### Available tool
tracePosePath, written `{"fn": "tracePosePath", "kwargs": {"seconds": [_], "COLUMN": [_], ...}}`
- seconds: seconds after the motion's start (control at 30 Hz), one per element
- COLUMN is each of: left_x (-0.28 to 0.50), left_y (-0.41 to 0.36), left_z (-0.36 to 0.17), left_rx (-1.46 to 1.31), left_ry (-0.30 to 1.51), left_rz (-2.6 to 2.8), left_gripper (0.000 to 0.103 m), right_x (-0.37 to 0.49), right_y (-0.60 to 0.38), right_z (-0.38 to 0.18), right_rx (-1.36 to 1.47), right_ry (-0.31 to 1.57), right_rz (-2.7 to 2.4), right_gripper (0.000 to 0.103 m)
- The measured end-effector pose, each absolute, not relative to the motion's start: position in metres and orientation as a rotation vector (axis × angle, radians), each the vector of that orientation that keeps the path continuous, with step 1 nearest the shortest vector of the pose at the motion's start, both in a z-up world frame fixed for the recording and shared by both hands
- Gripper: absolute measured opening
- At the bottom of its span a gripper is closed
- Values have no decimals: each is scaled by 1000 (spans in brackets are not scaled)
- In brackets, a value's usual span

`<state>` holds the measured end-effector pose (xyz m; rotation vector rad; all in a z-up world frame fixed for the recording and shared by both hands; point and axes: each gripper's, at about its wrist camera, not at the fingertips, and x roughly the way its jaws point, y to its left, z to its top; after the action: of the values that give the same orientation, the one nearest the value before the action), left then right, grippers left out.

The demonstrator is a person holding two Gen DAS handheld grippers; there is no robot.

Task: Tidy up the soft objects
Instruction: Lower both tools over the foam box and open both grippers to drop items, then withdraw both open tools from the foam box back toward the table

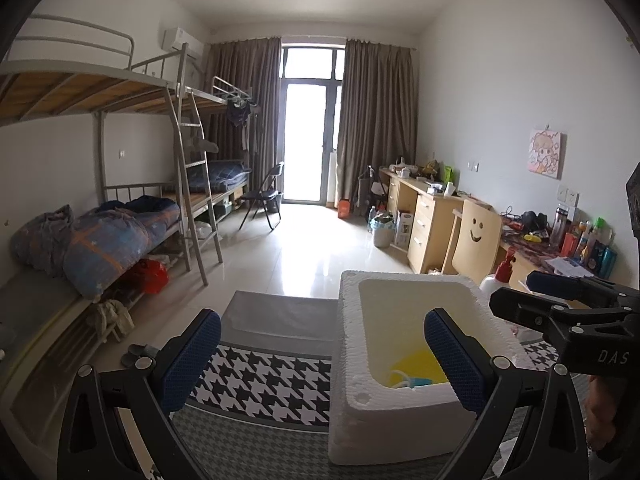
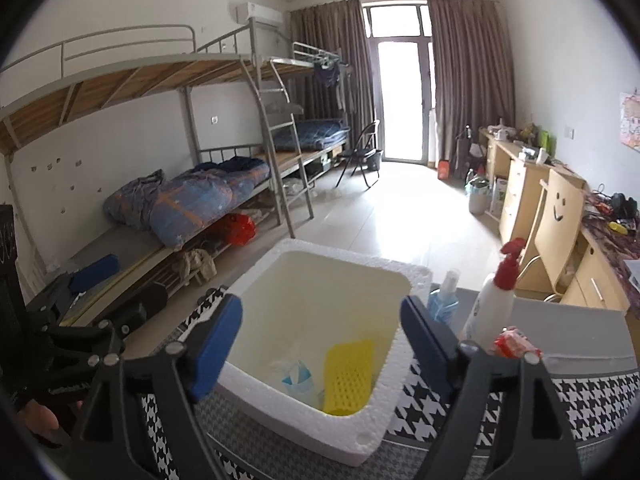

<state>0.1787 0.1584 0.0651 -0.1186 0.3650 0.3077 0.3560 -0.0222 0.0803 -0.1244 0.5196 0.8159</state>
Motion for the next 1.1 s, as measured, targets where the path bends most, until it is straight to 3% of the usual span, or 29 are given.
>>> {"fn": "tracePosePath", "kwargs": {"seconds": [1.1], "left_x": [148], "left_y": [115], "left_z": [82], "left_rx": [-79], "left_ry": [317], "left_rz": [202], "left_gripper": [102], "right_x": [305], "right_y": [-77], "right_z": [89], "right_rx": [-86], "right_ry": [414], "right_rz": [777], "right_gripper": [87]}}
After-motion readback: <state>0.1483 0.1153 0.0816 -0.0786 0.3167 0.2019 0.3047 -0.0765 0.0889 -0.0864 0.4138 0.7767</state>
